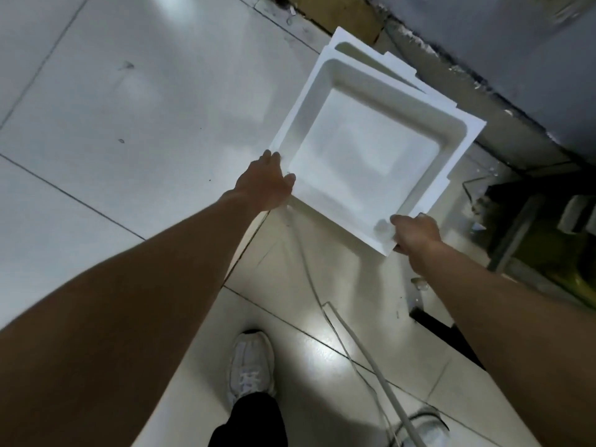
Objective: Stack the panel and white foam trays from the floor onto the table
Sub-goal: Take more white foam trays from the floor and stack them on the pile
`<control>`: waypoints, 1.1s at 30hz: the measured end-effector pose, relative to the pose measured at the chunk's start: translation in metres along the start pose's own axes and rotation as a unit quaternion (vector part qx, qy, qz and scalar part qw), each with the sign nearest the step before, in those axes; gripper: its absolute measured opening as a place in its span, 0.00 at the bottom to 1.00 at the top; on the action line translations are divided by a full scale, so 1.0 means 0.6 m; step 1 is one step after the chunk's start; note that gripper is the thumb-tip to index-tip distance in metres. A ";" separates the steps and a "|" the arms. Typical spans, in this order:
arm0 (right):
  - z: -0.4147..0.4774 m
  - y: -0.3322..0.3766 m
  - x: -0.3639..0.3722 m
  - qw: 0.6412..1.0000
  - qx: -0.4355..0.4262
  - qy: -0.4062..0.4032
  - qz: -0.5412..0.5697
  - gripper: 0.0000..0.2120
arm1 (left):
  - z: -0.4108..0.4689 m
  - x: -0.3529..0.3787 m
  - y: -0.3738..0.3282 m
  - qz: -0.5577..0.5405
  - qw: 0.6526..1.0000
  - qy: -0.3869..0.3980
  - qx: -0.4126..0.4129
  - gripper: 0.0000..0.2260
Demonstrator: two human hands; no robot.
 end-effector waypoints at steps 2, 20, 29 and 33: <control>0.007 0.000 0.008 1.000 0.014 -0.016 0.018 0.35 | -0.001 0.006 0.002 -0.015 1.000 -0.015 0.002 0.23; -0.116 0.033 -0.090 1.000 -0.008 -0.004 -0.003 0.12 | -0.042 -0.158 -0.076 -0.048 0.995 -0.074 -0.056 0.25; -0.296 0.086 -0.189 1.000 -0.005 0.018 0.013 0.12 | -0.184 -0.312 -0.136 0.078 0.983 -0.164 0.007 0.12; -0.387 0.112 -0.218 0.999 -0.006 0.018 0.033 0.17 | -0.267 -0.377 -0.170 0.061 0.972 -0.225 -0.012 0.17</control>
Point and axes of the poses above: each hand's wrist, its own z-axis towards the middle knuckle, its own x-axis out of the palm, y = z × x, the point moved 2 cm from there along z, towards the middle knuckle, and after that the axes turned 1 degree about -z, right-handed, at the moved point
